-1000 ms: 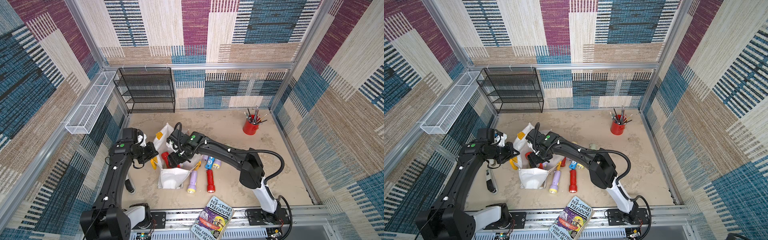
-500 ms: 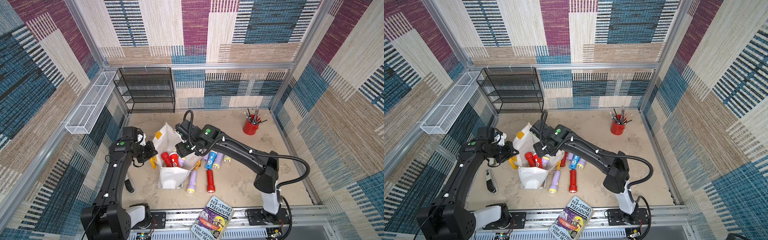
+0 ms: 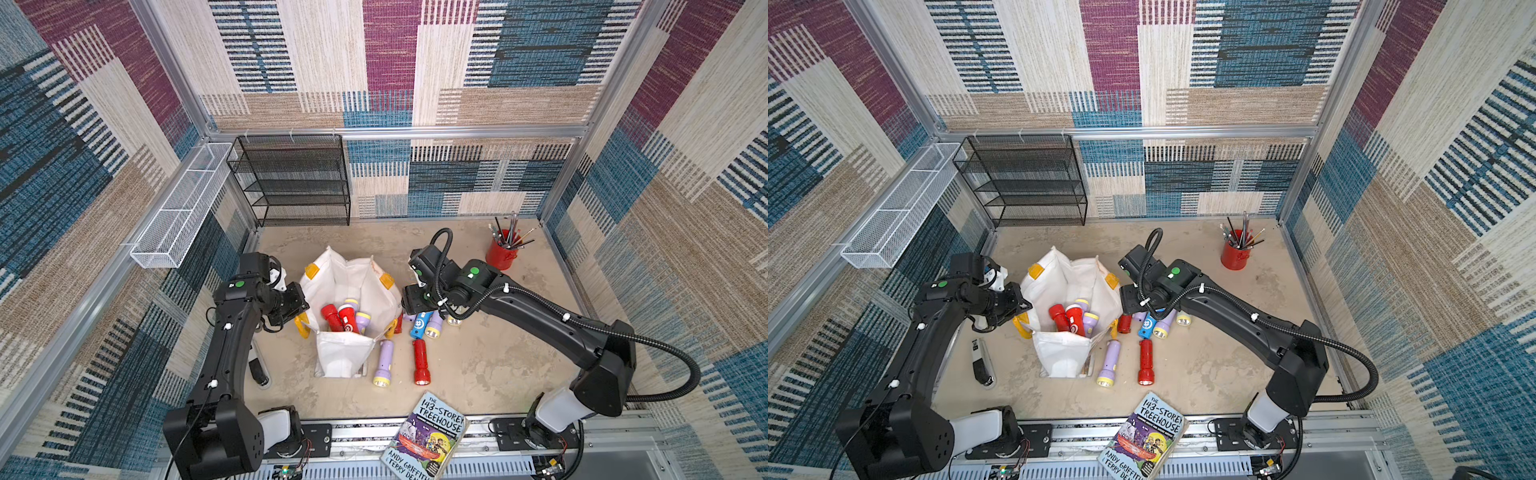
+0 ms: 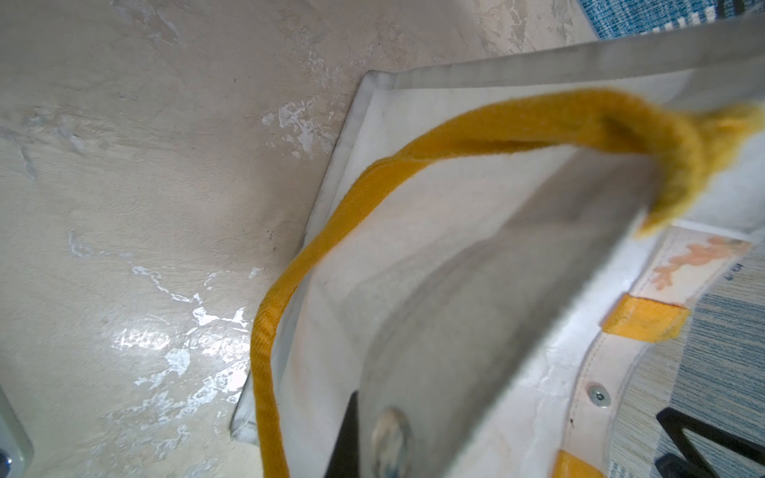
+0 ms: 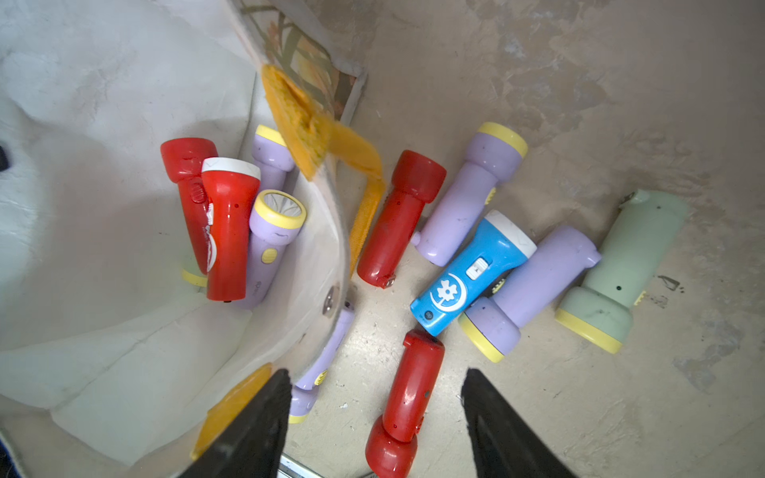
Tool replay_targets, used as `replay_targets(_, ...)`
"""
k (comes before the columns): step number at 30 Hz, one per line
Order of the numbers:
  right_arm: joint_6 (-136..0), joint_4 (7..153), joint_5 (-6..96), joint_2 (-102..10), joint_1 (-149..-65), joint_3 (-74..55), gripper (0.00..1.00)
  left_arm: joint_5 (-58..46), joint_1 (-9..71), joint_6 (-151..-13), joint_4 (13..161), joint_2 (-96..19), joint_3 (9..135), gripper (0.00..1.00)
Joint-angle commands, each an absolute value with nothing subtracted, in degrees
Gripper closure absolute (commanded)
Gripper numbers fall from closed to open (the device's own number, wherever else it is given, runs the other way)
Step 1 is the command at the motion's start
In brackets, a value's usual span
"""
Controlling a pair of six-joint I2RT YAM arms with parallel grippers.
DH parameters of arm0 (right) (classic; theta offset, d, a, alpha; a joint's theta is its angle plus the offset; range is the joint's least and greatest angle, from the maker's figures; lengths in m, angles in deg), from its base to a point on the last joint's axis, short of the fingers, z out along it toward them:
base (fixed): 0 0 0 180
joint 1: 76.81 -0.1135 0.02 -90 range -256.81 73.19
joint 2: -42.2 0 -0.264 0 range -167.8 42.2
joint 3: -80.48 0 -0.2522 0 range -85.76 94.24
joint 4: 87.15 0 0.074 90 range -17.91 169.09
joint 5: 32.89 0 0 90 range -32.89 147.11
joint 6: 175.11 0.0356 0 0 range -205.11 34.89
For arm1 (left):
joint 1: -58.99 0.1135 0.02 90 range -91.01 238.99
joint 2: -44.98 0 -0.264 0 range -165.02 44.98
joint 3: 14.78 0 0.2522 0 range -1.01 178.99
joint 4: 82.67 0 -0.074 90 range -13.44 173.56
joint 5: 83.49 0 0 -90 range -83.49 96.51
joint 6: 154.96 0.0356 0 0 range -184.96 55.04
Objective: Put the flashlights into the tote bags
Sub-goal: Pick up the flashlight from the center of the board.
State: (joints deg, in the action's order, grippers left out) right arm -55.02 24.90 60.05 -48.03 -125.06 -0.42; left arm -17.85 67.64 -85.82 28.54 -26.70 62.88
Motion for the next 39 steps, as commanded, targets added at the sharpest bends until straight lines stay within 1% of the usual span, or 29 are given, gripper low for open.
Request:
replay_targets(1, -53.21, 28.41, 58.83, -46.44, -124.85, -1.86, 0.32, -17.67, 68.60, -82.83, 26.47, -27.00, 62.98, 1.00)
replay_targets(5, -52.55, 29.31, 58.61, -44.78, -124.34, -3.65, 0.32, -17.79, 70.01, -81.97, 25.67, -27.52, 61.94, 1.00)
replay_targets(8, -52.32, 30.63, 58.13, -44.24, -123.94, -4.35, 0.32, -15.98, 71.05, -81.98, 24.90, -27.88, 61.35, 1.00)
replay_targets(11, -53.08, 32.44, 55.59, -44.34, -123.91, -4.31, 0.32, -13.57, 72.36, -82.26, 24.87, -27.78, 60.70, 1.00)
replay_targets(16, -52.68, 30.88, 54.08, -43.71, -123.87, -6.10, 0.33, -13.08, 76.00, -82.75, 25.88, -26.86, 58.96, 0.99)
replay_targets(23, -46.36, 31.48, 47.00, -36.40, -123.86, -20.16, 0.34, -13.51, 77.52, -83.04, 26.47, -28.03, 57.75, 0.98)
replay_targets(27, -43.87, 31.29, 46.05, -33.93, -123.92, -26.17, 0.34, -15.15, 77.67, -83.15, 27.57, -28.06, 56.82, 0.98)
replay_targets(32, -41.12, 36.17, 42.85, -34.50, -124.19, -31.00, 0.33, -15.54, 77.81, -83.20, 28.00, -28.15, 56.07, 0.98)
replay_targets(39, -39.07, 38.39, 46.08, -39.51, -125.17, -32.15, 0.32, -17.77, 79.02, -83.76, 29.40, -28.45, 55.20, 0.97)
